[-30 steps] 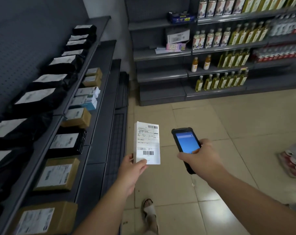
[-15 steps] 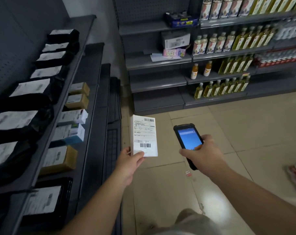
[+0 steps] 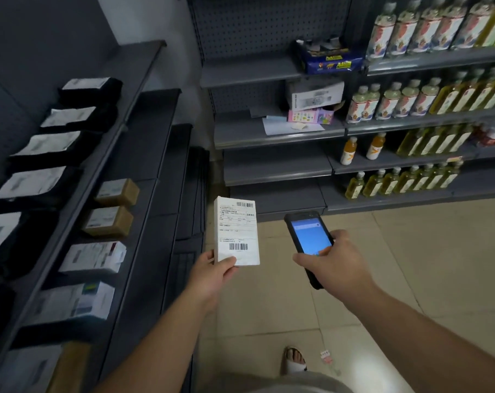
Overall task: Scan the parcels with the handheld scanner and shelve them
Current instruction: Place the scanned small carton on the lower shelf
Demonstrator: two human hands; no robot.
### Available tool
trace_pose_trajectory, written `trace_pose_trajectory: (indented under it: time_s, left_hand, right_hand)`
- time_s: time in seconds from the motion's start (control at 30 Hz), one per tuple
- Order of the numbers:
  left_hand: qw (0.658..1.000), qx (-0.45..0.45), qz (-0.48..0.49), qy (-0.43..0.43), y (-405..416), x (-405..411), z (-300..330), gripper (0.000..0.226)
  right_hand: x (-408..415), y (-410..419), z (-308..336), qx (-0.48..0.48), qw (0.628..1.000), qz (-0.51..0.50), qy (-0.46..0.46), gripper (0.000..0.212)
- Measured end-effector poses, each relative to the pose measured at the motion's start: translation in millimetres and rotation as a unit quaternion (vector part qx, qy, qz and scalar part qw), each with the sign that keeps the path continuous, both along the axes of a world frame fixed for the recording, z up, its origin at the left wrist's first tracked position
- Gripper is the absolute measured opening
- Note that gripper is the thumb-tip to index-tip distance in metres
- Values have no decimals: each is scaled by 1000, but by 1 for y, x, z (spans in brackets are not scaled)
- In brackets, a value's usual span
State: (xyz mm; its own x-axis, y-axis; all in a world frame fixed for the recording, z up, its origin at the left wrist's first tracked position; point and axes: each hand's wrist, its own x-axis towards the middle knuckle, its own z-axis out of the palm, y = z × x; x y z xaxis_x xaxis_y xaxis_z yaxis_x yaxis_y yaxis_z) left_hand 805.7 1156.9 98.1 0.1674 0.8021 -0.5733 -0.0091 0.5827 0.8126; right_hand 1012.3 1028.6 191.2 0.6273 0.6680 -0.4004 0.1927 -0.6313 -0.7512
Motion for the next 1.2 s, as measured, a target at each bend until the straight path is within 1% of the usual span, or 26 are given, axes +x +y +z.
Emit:
trace_pose_trajectory:
  time_s: [0.13, 0.33, 0.63, 0.77, 0.9, 1.03, 1.2]
  left_hand:
    - [998, -41, 35, -37, 49, 28, 1, 30]
    - [995, -63, 65, -38, 154, 54, -14, 41]
    - [996, -67, 44, -39, 317, 64, -12, 38]
    - [994, -75, 58, -44, 370, 70, -13, 37]
    - [991, -80, 100, -47, 416, 83, -15, 40]
    - [985, -82, 141, -50, 455, 97, -20, 27]
    - [973, -73, 216, -33, 497, 121, -26, 14]
  right_hand:
    - [36, 67, 0, -7, 1000, 13, 1, 58]
    - [68, 177, -12, -21, 999, 23, -13, 63]
    - [82, 336, -6, -32, 999, 15, -17, 63]
    - [89, 389, -8, -49, 998, 28, -18, 60]
    - [110, 447, -19, -53, 997, 45, -26, 63]
    - [134, 510, -34, -56, 994, 83, -34, 69]
    - [157, 583, -51, -56, 985, 161, -29, 67]
